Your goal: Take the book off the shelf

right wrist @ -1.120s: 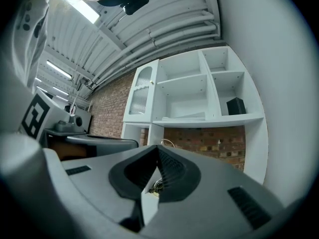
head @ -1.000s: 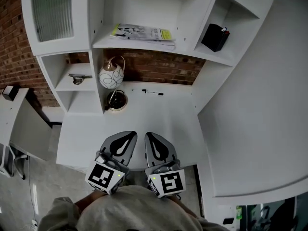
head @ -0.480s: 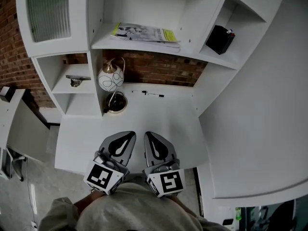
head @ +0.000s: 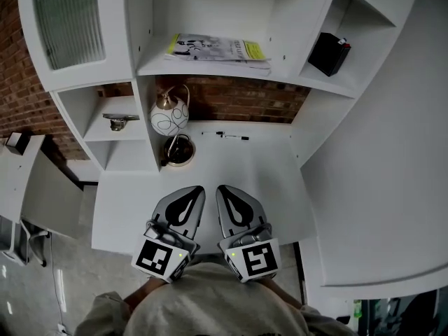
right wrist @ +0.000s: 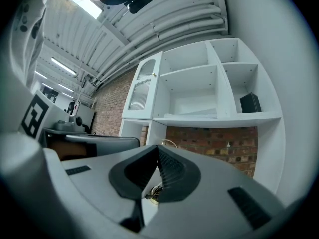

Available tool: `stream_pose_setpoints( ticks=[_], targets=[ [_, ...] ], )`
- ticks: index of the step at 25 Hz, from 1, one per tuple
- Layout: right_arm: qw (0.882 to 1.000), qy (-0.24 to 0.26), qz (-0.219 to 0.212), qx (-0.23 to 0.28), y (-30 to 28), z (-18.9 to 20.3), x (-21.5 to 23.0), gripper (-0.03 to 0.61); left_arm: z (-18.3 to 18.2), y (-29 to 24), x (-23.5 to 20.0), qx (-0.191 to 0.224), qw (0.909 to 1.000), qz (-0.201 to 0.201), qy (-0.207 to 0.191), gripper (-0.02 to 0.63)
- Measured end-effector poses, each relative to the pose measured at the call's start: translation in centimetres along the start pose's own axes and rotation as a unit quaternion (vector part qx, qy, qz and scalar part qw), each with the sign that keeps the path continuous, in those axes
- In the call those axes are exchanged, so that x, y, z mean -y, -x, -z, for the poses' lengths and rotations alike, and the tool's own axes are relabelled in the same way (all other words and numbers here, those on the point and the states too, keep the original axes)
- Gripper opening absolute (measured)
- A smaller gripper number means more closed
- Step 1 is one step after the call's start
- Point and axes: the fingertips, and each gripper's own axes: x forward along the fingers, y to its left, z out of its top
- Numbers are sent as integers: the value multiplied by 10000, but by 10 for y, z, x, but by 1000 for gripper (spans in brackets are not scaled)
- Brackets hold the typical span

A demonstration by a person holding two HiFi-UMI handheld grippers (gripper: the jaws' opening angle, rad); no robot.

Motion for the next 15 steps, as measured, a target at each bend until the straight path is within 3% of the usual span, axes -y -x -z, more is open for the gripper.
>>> stream_pose_setpoints(
  ticks=[15],
  targets=[
    [9996, 126, -129, 229, -35, -31, 38, 17, -29, -47, -24, 172, 9992, -267, -232, 9]
  ],
)
